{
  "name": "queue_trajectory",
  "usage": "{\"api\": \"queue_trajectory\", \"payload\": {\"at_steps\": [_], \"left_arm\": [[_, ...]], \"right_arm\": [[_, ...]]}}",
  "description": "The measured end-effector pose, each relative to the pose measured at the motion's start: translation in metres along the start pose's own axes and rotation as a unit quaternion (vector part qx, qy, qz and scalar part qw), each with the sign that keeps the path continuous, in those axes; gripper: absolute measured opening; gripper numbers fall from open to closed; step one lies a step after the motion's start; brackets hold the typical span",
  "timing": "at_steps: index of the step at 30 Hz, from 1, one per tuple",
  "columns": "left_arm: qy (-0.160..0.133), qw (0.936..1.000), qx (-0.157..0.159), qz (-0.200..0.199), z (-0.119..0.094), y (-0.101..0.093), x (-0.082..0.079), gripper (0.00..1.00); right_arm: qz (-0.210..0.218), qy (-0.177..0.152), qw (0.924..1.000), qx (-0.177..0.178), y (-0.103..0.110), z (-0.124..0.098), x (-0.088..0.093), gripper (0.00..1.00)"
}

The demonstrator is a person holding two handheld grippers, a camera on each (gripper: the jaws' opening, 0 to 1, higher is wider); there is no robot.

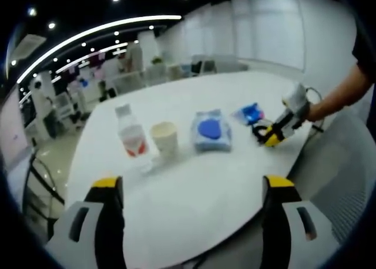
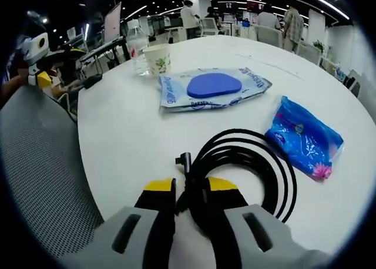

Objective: Arrange the tabletop items into an orderly group along one side of the table until the central work area is clear of visible clutter.

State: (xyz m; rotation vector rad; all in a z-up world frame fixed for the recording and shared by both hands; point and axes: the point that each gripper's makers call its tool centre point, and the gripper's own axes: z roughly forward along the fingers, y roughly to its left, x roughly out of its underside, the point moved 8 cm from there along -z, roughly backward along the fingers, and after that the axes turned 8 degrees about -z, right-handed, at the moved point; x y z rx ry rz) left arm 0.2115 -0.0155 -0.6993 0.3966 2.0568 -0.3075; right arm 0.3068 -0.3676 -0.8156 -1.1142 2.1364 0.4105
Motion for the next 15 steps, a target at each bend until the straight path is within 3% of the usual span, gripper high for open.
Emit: {"api": "queue_trajectory", "payload": {"at_steps": [15], "left_arm": [[0.002, 1.0000, -0.005, -0.003, 0.001, 0.001, 0.000, 0.98]], "right_arm": [[-0.011, -0.024, 0.9997, -0.001, 0.000, -0.017, -0.006, 0.42]]}}
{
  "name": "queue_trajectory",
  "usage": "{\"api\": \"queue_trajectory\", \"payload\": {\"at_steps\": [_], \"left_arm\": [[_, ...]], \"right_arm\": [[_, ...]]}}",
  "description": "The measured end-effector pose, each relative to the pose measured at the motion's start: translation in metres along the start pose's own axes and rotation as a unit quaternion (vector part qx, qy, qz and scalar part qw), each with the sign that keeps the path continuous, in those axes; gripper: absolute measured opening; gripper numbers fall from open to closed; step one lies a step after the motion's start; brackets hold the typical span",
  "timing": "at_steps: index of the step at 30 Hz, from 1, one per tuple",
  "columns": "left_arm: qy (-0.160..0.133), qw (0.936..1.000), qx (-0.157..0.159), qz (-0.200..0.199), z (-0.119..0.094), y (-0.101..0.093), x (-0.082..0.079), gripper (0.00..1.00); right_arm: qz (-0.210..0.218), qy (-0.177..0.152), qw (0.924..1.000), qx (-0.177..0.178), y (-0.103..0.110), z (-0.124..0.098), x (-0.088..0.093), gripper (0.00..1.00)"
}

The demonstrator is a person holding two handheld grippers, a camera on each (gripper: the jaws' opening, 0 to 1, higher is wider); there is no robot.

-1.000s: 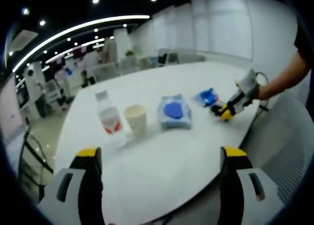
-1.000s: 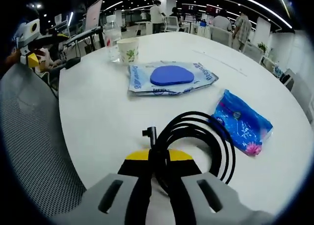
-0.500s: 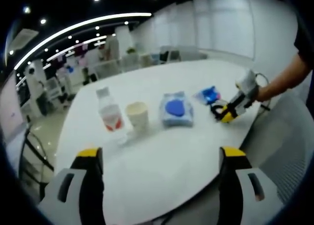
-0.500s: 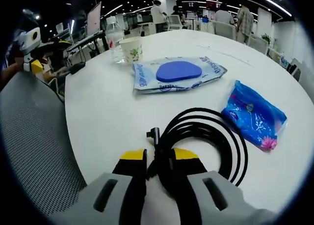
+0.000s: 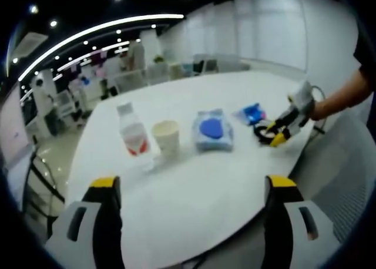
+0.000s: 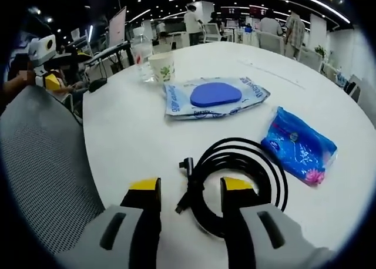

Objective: Arrange the tabletop items into an orderly group along one side of the table until the central work area is clear of visible clutter.

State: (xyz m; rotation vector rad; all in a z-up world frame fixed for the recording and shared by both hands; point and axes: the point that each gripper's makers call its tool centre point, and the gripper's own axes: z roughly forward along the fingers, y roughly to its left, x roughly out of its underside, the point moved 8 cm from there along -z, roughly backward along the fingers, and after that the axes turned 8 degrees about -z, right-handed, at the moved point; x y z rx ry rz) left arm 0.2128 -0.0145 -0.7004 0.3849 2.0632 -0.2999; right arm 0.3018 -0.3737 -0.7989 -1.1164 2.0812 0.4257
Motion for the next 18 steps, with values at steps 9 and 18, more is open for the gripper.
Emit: {"api": "queue_trajectory", "payload": {"at_steps": [9, 18], "left_arm": [[0.029, 0.9993, -0.023, -0.002, 0.005, 0.007, 0.001, 0.99], [0.012, 0.9997, -0.021, -0.008, 0.014, 0.001, -0.026, 0.99]], "right_arm": [[-0.038, -0.039, 0.9985, -0.001, -0.001, -0.015, -0.012, 0.63], [-0.051, -0.061, 0.9964, 0.028, -0.009, -0.028, -0.024, 0.80]]}}
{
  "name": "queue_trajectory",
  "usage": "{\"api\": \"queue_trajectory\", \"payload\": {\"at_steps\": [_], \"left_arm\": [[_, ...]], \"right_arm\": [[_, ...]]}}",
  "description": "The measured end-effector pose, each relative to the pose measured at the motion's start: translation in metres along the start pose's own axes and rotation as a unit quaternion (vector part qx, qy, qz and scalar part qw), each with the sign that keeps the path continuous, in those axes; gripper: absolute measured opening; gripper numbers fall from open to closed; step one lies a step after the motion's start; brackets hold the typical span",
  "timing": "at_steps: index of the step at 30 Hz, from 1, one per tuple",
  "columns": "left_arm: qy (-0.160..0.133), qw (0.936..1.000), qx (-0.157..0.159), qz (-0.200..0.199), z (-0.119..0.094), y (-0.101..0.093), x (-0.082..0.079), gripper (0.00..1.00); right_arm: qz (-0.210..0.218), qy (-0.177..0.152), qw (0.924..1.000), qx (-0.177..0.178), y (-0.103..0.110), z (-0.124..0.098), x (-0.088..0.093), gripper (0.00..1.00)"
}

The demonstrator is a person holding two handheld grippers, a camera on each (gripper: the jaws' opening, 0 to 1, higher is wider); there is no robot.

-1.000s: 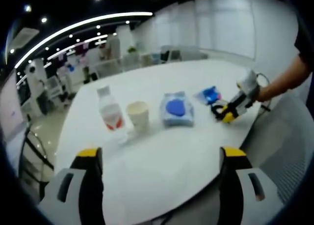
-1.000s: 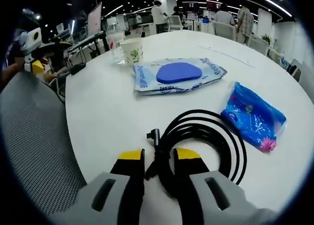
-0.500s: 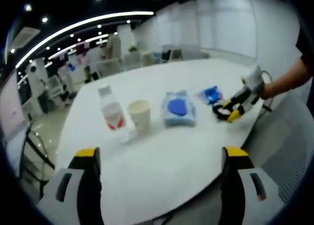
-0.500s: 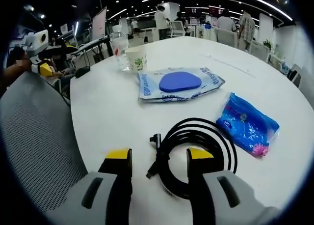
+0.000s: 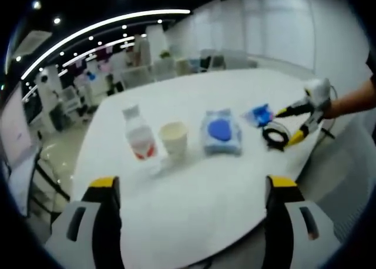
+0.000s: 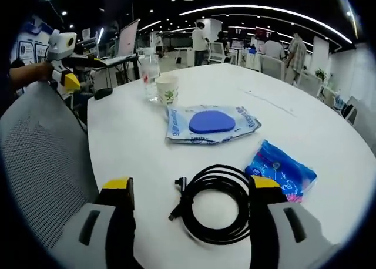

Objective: Arrange the tabletop items into an orderly group along one side of the table until the central work area is clear of visible clutter.

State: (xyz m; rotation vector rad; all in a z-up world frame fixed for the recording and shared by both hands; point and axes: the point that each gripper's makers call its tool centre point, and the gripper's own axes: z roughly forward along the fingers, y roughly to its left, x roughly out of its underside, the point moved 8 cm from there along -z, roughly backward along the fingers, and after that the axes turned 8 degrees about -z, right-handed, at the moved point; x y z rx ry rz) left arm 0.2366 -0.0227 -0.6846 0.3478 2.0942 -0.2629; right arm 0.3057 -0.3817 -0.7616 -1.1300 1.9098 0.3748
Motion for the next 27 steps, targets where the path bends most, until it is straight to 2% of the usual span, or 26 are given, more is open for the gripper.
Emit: {"api": "queue_trajectory", "payload": {"at_steps": [7, 16, 20, 27], "left_arm": [[-0.006, 0.9999, -0.004, -0.014, 0.013, -0.009, -0.007, 0.99], [0.012, 0.9995, 0.019, -0.021, 0.030, -0.031, -0.010, 0.99], [0.022, 0.9986, 0.037, -0.030, 0.038, -0.041, -0.009, 0.99], [0.014, 0.9981, 0.050, -0.031, 0.049, -0.057, -0.012, 0.99]], "right_arm": [[-0.012, -0.014, 0.9998, 0.009, -0.009, -0.012, -0.011, 0.85], [0.002, -0.040, 0.9990, 0.022, -0.021, -0.026, -0.029, 0.91], [-0.001, -0.037, 0.9991, 0.018, -0.024, -0.027, -0.033, 0.89], [-0.010, -0.046, 0.9987, 0.020, -0.034, -0.025, -0.036, 0.88]]}}
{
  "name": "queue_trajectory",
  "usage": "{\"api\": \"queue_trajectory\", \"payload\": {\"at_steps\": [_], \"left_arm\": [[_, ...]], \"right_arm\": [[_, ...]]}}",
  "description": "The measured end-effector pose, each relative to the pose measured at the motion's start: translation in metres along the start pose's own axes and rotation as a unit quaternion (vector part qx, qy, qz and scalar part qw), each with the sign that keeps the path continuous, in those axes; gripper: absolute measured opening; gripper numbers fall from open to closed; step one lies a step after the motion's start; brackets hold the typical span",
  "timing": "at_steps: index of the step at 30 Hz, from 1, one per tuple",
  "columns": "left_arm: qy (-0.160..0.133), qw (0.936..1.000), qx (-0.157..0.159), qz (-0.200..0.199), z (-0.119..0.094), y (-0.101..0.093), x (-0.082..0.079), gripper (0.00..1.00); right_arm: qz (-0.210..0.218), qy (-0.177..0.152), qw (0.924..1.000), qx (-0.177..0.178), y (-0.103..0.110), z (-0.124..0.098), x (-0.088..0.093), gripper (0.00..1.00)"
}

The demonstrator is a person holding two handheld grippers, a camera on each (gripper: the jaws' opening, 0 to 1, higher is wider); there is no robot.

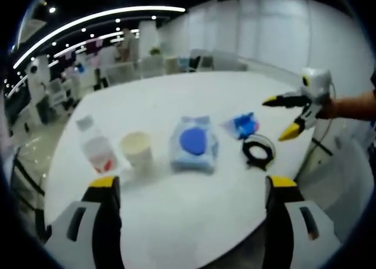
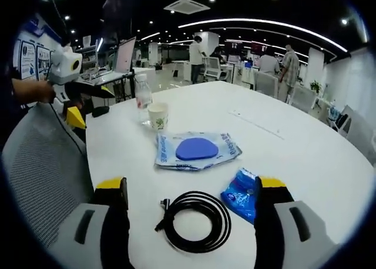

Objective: Arrange the tabletop items into an orderly group along one side of the table until the central work area is clear of visible clutter.

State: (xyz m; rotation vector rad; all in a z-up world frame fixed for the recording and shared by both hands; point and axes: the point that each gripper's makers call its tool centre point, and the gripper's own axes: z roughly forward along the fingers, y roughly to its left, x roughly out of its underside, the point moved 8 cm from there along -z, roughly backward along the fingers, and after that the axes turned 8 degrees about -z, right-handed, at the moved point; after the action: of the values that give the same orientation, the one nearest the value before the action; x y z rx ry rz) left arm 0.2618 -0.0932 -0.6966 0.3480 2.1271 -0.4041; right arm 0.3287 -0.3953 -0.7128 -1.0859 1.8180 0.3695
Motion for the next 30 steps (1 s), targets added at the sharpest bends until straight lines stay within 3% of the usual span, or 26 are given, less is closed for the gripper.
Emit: {"api": "queue_trajectory", "payload": {"at_steps": [9, 17, 22, 30], "left_arm": [[0.011, 0.9997, 0.022, 0.000, 0.024, -0.012, 0.003, 0.96], [0.015, 0.9991, 0.019, -0.035, 0.040, -0.011, 0.006, 0.93], [-0.008, 0.9986, 0.005, -0.052, 0.048, -0.007, 0.004, 0.90], [-0.017, 0.9939, -0.011, -0.108, 0.061, -0.005, 0.006, 0.82]], "right_arm": [[-0.020, -0.007, 0.9998, -0.004, -0.022, 0.011, -0.003, 0.84], [-0.040, -0.006, 0.9991, -0.015, -0.036, 0.026, -0.005, 0.81], [-0.050, -0.006, 0.9985, -0.023, -0.046, 0.040, -0.006, 0.79], [-0.059, -0.011, 0.9979, -0.024, -0.061, 0.060, -0.010, 0.74]]}}
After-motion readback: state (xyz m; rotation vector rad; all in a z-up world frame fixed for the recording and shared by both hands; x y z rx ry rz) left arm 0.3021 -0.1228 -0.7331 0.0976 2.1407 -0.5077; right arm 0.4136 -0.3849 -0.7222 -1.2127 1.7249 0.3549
